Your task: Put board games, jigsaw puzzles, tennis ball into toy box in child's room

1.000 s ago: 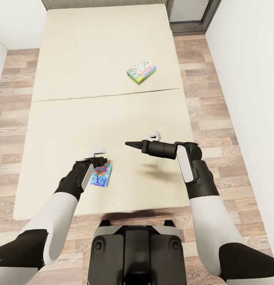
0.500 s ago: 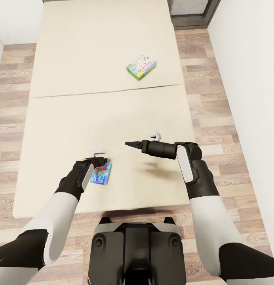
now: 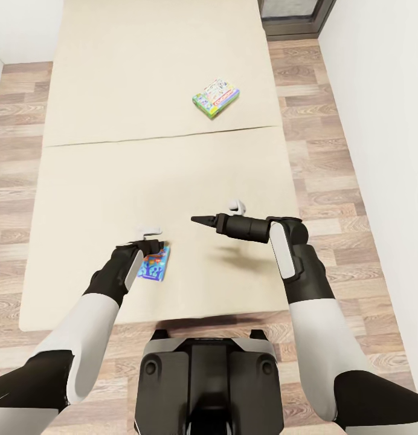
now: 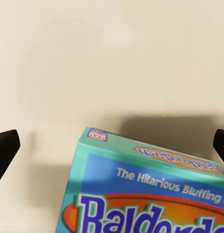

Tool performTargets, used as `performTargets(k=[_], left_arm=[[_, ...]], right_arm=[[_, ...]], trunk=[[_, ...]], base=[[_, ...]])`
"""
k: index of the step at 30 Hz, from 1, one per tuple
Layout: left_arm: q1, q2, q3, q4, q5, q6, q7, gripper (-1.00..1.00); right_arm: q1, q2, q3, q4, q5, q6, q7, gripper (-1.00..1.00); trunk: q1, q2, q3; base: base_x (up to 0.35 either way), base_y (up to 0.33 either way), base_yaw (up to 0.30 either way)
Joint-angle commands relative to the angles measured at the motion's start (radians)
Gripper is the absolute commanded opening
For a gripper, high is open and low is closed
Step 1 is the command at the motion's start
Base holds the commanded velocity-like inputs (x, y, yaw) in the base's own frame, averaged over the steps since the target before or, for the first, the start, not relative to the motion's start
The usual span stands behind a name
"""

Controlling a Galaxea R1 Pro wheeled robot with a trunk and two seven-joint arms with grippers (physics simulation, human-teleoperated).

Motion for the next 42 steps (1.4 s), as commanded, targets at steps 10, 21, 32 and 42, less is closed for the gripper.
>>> performTargets(k=[10,21,32,42], left_arm=[[0.0,-0.002,0.003,-0.001,-0.001,0.003,0.002,1.0],[0.0,-0.002,0.003,-0.001,-0.002,0.003,0.002,1.0],[0.0,-0.003,0.004,-0.001,-0.002,0.003,0.003,1.0],[0.0,-0.003,0.004,-0.001,-0.002,0.003,0.003,1.0]], right_arm=[[-0.001,0.0,-0.001,0.0,0.004,0.004,0.005,1.0],[-0.001,0.0,-0.001,-0.001,0.004,0.004,0.005,1.0],[-0.001,0.0,-0.001,-0.001,0.004,0.004,0.005,1.0],[-0.001,0.0,0.0,0.0,-0.003,0.004,0.005,1.0]], trunk=[[0.001,-0.002,-0.001],[0.001,-0.002,-0.001],[0.001,-0.002,-0.001],[0.001,-0.002,-0.001]], base=[[0.0,0.0,0.0],[0.0,0.0,0.0],[-0.094,0.0,0.0],[-0.099,0.0,0.0]])
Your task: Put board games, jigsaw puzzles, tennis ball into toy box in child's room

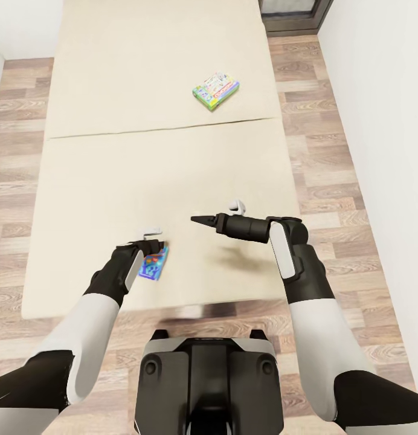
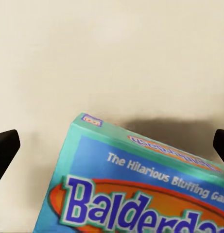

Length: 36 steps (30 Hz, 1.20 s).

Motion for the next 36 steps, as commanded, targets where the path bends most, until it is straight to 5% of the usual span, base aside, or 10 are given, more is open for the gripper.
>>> performTargets(k=[1,36], left_arm=[[0.0,-0.001,0.003,-0.001,0.0,0.005,0.001,1.0],[0.0,-0.001,0.004,-0.001,0.0,0.009,0.001,1.0]], right_arm=[[-0.001,0.0,-0.001,-0.001,0.003,0.004,0.005,1.0],[-0.001,0.0,-0.001,-0.002,0.001,0.004,0.005,1.0]], trunk=[[0.0,-0.002,-0.001],[0.0,-0.002,-0.001]], base=[[-0.099,0.0,0.0],[-0.062,0.0,0.0]])
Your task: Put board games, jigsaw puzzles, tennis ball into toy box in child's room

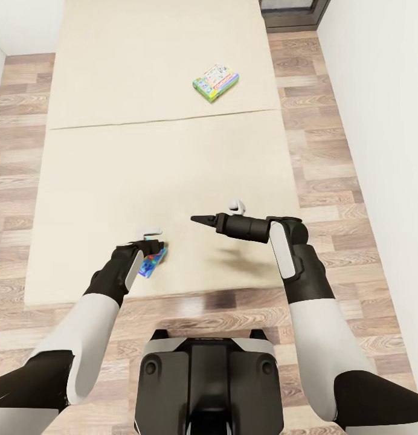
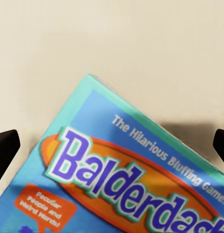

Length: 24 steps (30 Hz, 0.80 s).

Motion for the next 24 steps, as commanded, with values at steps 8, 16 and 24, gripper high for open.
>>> performTargets(k=[8,16,24], left_arm=[[0.0,-0.001,0.004,-0.001,0.0,0.006,0.001,1.0],[0.0,-0.001,0.004,-0.001,0.0,0.007,0.001,1.0],[0.0,-0.001,0.004,-0.001,0.0,0.008,0.001,1.0]], right_arm=[[0.0,0.0,-0.001,0.0,0.003,0.004,0.005,1.0],[0.0,0.0,-0.001,0.0,0.003,0.004,0.005,1.0],[0.0,0.0,-0.001,0.0,0.003,0.004,0.005,1.0]], trunk=[[0.0,-0.002,-0.001],[0.0,-0.002,-0.001],[0.0,-0.002,-0.001]], base=[[-0.072,0.0,0.0],[-0.079,0.0,0.0],[-0.045,0.0,0.0]])
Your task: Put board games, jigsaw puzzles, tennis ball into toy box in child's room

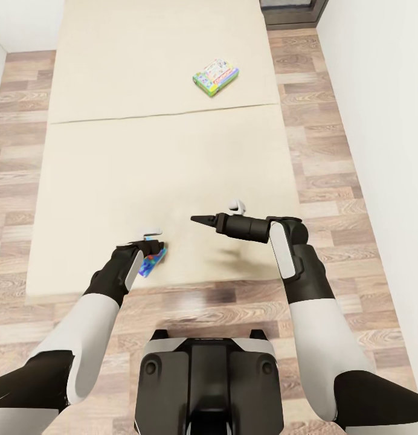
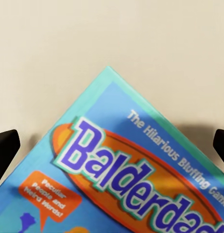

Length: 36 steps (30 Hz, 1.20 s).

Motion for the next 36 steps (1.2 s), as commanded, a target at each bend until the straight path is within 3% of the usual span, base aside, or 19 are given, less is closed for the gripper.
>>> performTargets(k=[1,36], left_arm=[[0.0,-0.001,0.003,-0.001,0.0,0.005,0.001,1.0],[-0.001,-0.003,0.004,-0.001,0.0,0.005,0.003,1.0]], right_arm=[[-0.001,0.0,-0.001,0.0,0.004,0.004,0.005,1.0],[-0.001,0.0,-0.001,0.0,0.004,0.004,0.005,1.0]], trunk=[[0.0,-0.002,-0.001],[0.0,-0.002,-0.001]], base=[[-0.093,0.0,0.0],[-0.06,0.0,0.0]])
